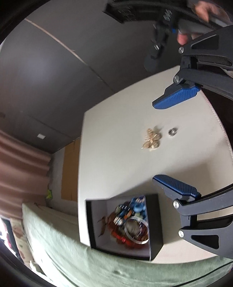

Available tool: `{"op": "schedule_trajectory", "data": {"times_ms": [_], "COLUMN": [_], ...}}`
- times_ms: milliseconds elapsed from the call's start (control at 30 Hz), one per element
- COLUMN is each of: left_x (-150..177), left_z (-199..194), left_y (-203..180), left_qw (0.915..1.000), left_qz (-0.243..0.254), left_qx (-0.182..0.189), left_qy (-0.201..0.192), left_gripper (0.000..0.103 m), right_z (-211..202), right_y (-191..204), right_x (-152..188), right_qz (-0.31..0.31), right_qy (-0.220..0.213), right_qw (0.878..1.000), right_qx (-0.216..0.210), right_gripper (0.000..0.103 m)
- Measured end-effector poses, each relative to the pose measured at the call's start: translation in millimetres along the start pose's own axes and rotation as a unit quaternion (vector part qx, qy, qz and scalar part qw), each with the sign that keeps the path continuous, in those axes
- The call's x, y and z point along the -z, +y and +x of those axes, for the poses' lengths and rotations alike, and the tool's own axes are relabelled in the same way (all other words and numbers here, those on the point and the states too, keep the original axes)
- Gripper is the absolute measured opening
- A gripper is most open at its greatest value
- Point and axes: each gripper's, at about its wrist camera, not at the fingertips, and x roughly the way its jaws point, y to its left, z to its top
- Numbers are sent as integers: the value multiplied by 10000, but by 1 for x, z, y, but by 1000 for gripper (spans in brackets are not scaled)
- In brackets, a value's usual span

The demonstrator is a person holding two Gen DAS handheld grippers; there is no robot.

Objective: Organize jewelry
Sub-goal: 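Grasp the small silver ring with the left gripper and drop it into the box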

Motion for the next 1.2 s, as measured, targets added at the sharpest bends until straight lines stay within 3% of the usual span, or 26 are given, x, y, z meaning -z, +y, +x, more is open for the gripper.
{"op": "schedule_trajectory", "data": {"times_ms": [233, 367, 567, 733, 800, 1200], "left_x": [13, 23, 29, 35, 35, 10], "left_z": [31, 51, 70, 75, 75, 44], "left_y": [-28, -42, -53, -54, -51, -27], "left_qw": [9985, 9948, 9903, 9867, 9862, 9959], "left_qz": [423, 779, 1070, 1270, 1258, 686], "left_qx": [-237, -436, -692, -830, -915, -543], "left_qy": [266, 492, 548, 592, 570, 232], "left_gripper": [62, 45, 39, 24, 13, 13], "right_z": [-12, -24, -40, -37, -37, -17], "right_y": [-24, -42, -39, -36, -34, -21], "right_x": [1, 2, 0, -4, -5, -11], "right_qz": [224, 594, 466, 402, 396, 241], "right_qy": [-22, -92, -424, -383, -391, -239], "right_qw": [9997, 9982, 9980, 9984, 9984, 9994], "right_qx": [128, -32, 56, 73, 81, -8], "right_gripper": [103, 103, 103, 103, 103, 103]}}
